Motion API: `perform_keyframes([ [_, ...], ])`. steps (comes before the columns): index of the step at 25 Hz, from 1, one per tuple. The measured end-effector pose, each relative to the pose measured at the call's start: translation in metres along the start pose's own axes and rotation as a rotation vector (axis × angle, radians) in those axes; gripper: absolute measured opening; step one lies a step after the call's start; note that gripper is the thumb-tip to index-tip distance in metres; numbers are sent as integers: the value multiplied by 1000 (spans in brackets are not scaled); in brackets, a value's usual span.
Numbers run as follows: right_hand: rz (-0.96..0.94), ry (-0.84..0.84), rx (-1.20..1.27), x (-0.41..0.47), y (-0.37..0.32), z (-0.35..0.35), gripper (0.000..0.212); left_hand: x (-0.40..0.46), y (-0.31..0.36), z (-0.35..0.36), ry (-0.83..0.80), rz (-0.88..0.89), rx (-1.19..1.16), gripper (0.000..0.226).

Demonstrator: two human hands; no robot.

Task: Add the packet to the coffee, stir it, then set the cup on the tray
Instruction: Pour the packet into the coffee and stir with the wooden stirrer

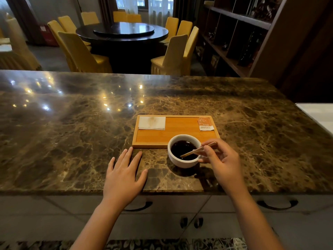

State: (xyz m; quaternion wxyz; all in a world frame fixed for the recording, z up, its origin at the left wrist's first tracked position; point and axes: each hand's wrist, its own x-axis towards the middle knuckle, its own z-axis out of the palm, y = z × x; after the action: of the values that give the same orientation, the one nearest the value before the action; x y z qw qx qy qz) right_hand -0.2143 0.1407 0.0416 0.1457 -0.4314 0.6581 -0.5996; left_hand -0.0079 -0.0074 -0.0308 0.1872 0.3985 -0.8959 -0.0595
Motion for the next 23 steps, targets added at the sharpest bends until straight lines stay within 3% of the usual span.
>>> perform_keyframes([
  [2,-14,28,16,-3,1,8,12,0,0,0,-4,0,-1,64],
  [7,-250,51,-330,-1,4,9,9,0,0,0,-9,-1,2,64],
  [11,-279,32,-387,-4,-2,7,19,0,0,-1,-10,1,-3,64],
  [14,-185,75,-319,-4,-2,7,14,0,0,-1,-12,0,-7,64],
  [19,66,84,90,1,-6,7,15,0,0,-1,-10,-3,-12,64],
  [23,35,82,113,5,-5,14,13,0,0,-1,-9,-4,-7,64],
])
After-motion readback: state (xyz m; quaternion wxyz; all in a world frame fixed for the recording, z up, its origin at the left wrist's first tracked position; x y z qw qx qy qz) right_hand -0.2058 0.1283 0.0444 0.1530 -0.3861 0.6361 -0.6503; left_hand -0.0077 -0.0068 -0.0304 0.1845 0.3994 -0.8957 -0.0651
